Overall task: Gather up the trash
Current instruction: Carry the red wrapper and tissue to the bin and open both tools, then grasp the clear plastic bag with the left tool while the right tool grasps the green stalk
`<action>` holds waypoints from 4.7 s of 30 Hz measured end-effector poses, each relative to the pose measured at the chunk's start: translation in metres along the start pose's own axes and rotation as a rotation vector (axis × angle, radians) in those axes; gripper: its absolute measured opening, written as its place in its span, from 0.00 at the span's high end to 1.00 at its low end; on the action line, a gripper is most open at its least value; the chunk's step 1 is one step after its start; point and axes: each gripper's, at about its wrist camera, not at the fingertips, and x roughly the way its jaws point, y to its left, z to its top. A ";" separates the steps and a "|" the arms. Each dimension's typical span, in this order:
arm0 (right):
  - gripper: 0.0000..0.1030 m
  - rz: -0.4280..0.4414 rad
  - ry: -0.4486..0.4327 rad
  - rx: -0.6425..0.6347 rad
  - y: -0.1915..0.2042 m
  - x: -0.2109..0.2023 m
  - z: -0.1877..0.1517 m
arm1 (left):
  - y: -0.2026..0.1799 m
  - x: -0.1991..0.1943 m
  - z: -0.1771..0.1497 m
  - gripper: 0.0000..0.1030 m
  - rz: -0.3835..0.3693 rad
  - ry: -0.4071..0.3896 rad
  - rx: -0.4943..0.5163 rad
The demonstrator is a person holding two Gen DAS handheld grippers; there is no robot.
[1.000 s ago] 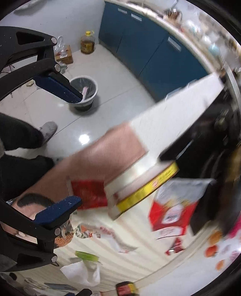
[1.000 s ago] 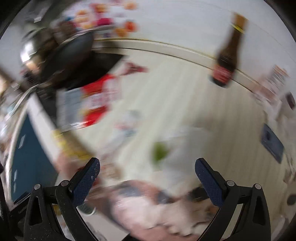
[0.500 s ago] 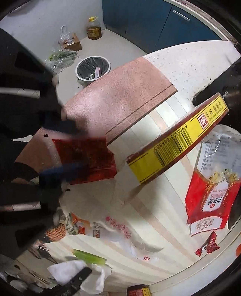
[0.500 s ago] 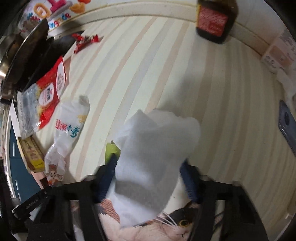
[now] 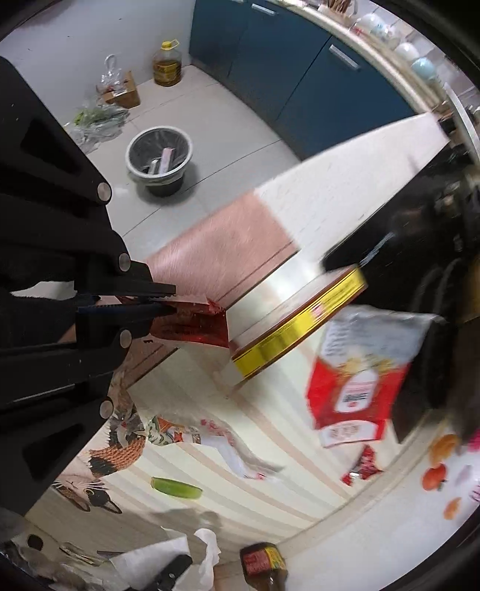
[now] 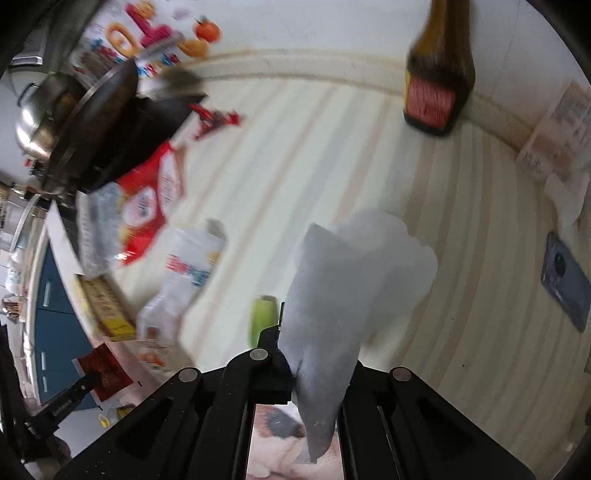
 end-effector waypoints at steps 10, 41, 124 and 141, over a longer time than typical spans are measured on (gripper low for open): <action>0.99 0.228 -0.041 -0.143 0.120 -0.059 -0.026 | 0.098 -0.067 -0.019 1.00 0.000 -0.168 -0.117; 0.99 0.372 0.643 -0.797 0.486 0.470 -0.487 | 0.554 0.365 -0.255 0.99 -0.008 0.211 -0.866; 0.12 -0.071 0.023 -0.086 0.061 0.006 -0.070 | 0.005 -0.028 -0.041 0.00 0.141 -0.132 0.134; 0.88 -0.073 0.090 -0.114 -0.017 0.077 -0.038 | -0.143 0.087 0.019 0.16 0.047 0.113 0.302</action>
